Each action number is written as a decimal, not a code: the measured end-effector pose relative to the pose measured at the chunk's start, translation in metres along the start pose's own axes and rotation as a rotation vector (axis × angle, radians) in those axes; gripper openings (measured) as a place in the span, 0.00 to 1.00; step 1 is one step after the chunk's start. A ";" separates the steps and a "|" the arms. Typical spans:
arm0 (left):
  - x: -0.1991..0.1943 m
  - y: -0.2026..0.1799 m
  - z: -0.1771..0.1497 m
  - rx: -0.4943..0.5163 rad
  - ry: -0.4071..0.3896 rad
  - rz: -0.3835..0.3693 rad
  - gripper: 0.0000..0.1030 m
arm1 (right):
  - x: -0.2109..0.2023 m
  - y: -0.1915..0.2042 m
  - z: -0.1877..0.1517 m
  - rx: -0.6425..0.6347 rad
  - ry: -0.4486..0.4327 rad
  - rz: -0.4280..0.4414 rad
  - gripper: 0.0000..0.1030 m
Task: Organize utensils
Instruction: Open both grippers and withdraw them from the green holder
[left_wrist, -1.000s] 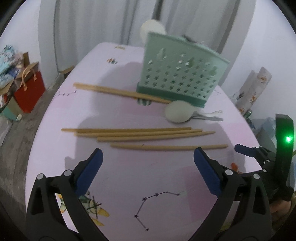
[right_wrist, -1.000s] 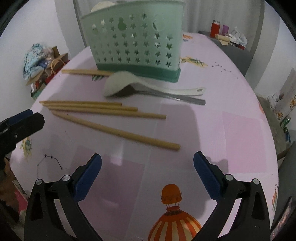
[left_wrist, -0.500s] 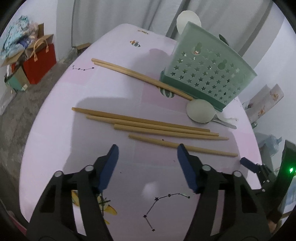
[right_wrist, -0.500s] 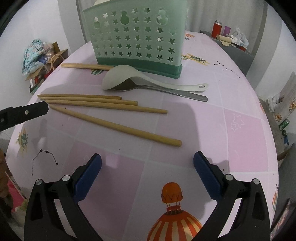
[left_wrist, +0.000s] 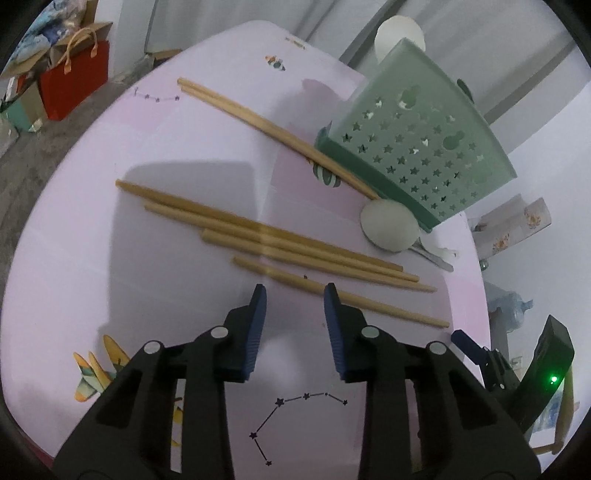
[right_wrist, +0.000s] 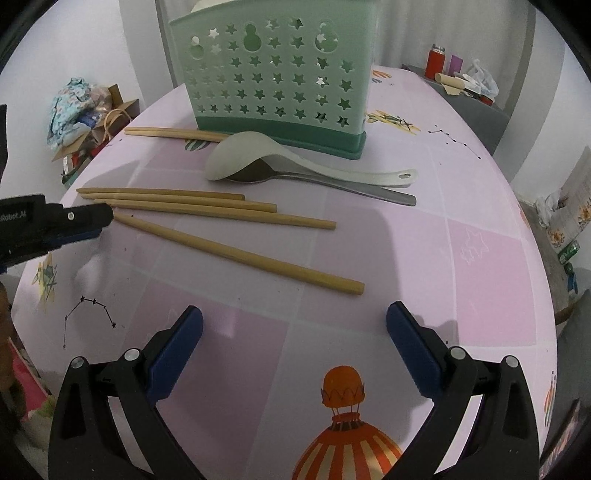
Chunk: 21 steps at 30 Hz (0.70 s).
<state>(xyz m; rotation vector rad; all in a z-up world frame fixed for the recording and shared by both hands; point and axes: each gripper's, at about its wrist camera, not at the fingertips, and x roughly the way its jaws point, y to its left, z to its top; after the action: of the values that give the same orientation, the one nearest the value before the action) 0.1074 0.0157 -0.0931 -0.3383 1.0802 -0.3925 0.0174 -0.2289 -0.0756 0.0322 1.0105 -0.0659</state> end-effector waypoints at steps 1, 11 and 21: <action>-0.001 -0.001 0.001 0.008 -0.009 -0.001 0.28 | 0.000 0.000 0.000 0.000 -0.001 0.000 0.94; -0.004 -0.050 0.017 0.247 -0.091 -0.026 0.27 | -0.002 -0.004 -0.001 0.009 -0.017 0.025 0.94; 0.036 -0.109 0.024 0.602 -0.071 0.029 0.45 | -0.006 -0.012 -0.001 0.043 -0.041 0.085 0.94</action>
<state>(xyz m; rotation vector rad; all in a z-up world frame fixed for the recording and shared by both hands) 0.1288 -0.0953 -0.0620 0.1970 0.8492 -0.6511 0.0130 -0.2409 -0.0710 0.1120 0.9659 -0.0107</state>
